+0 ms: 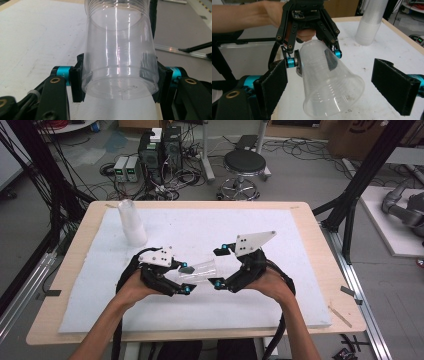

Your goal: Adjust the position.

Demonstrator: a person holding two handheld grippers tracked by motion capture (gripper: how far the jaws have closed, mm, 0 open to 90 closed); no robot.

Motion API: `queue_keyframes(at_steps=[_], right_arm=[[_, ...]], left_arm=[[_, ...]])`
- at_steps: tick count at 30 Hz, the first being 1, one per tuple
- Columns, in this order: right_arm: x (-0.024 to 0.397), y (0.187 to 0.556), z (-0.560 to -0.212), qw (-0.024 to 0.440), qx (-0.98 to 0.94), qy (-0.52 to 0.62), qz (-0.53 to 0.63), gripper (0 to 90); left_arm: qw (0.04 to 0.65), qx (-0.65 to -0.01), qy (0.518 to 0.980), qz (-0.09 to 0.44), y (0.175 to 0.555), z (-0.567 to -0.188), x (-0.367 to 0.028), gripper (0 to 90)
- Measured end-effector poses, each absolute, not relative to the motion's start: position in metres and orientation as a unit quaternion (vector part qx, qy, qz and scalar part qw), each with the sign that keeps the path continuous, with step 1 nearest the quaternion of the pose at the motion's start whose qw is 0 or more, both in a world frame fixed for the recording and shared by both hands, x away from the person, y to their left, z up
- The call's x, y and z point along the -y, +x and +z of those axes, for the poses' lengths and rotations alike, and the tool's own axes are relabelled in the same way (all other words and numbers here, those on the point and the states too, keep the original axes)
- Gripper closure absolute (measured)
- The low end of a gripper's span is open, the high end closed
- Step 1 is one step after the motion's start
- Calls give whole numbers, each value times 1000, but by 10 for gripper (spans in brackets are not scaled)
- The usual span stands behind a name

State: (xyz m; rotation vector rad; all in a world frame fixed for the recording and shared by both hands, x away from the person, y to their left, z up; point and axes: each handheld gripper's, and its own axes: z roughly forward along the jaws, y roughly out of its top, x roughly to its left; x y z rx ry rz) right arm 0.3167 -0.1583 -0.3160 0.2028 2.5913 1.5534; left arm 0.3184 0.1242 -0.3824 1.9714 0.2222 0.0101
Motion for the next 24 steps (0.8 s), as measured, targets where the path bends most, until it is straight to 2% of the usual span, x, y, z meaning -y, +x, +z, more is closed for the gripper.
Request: queue_keyframes(at_steps=[10,24], right_arm=[[174,310,-328,53,-806,75,584,136],[177,312,-355,16,-765,81,639,137]], left_arm=[[634,-71,770,-10,311,-393,-135,417],[669,-72,740,-3,306,-394,-142,417]])
